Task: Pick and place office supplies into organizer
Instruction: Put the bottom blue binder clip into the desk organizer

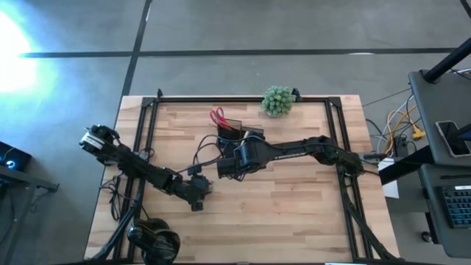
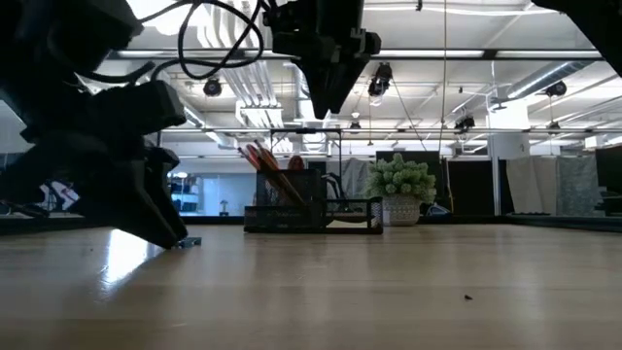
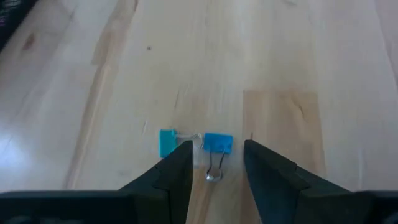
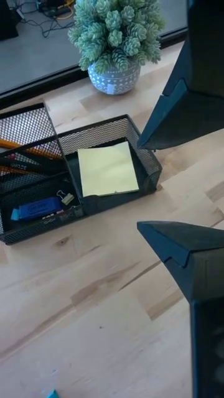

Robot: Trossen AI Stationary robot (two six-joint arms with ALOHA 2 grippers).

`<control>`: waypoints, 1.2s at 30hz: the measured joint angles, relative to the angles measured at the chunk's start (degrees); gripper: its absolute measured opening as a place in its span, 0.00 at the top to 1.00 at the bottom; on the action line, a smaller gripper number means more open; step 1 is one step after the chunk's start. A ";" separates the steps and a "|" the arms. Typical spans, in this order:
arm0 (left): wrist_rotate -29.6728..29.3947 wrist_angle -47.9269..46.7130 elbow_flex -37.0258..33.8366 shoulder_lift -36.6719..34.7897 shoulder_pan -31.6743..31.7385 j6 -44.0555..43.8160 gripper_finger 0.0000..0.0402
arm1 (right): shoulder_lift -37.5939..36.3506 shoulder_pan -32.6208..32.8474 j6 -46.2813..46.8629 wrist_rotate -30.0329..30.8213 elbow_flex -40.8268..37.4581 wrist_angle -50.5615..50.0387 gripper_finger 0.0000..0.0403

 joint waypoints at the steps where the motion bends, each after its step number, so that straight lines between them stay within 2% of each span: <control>1: 0.71 0.95 -0.08 0.45 0.35 0.70 0.68 | 0.00 0.00 0.02 0.00 0.00 0.01 0.54; 5: 1.47 3.00 0.08 1.66 1.50 1.43 0.68 | 0.00 0.00 0.02 -0.02 0.00 -0.01 0.54; 11: 6.52 5.78 -0.02 2.74 3.20 1.82 0.68 | 0.00 -0.11 0.03 -0.04 0.00 0.01 0.54; 21: 8.30 5.71 -1.40 2.09 3.20 1.75 0.82 | 0.02 -0.39 0.02 -0.13 0.00 0.01 0.54; 30: 10.95 3.98 -2.09 1.63 3.26 1.65 0.83 | 0.02 -0.39 0.04 -0.13 0.00 0.05 0.54; 36: 11.53 1.21 -1.05 -2.23 3.31 4.49 0.90 | 0.02 -0.38 0.65 0.79 0.00 0.05 0.54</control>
